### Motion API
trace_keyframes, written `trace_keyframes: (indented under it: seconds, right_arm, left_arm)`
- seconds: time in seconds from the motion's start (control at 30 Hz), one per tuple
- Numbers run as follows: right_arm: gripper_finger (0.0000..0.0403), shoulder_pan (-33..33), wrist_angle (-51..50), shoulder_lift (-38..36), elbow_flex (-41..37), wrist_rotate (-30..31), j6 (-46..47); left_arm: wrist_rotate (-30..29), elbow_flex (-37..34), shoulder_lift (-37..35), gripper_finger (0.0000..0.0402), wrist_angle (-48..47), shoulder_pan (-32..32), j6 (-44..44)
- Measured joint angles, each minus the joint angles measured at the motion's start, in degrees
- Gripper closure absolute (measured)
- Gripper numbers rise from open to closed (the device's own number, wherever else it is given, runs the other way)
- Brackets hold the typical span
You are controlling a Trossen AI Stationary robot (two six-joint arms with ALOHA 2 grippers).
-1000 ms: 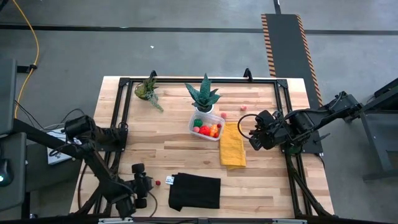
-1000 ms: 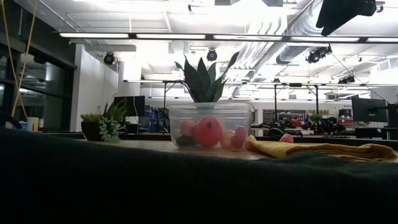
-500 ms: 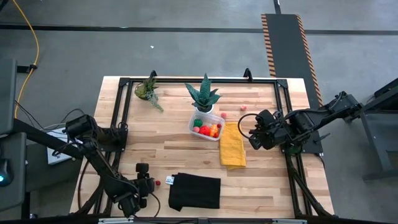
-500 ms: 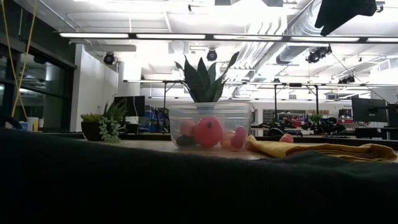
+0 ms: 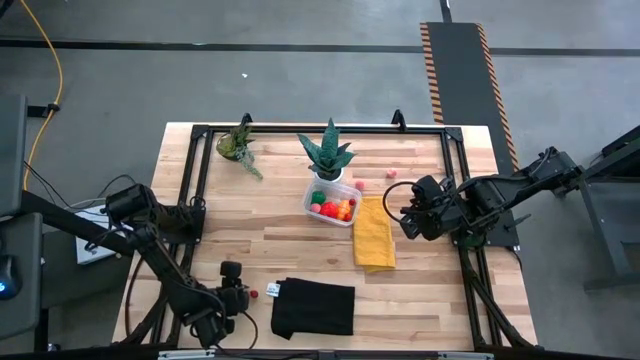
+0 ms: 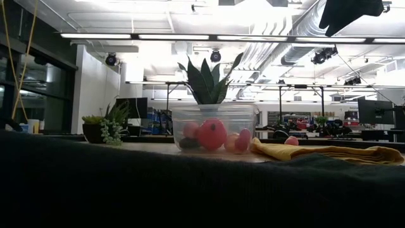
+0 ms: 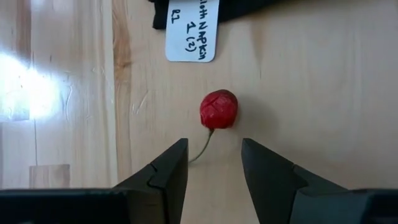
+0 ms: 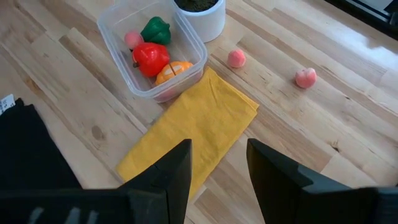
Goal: Pick and placing Produce into tupperware
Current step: Put the red cherry into the transparent container
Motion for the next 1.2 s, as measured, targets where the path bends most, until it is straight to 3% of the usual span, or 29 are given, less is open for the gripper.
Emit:
trace_keyframes:
  seconds: [0.47, 1.2]
  right_arm:
    - [0.0256, 0.02, 0.02, 0.02, 0.00, 0.02, 0.68]
    - [0.0256, 0.00, 0.00, 0.02, 0.00, 0.17, 0.37]
  left_arm:
    - [3.99, -0.99, 0.00, 0.0263, -0.12, 2.88, 2.19]
    - [4.04, -1.25, -0.04, 0.0264, 1.01, 2.93, 1.79]
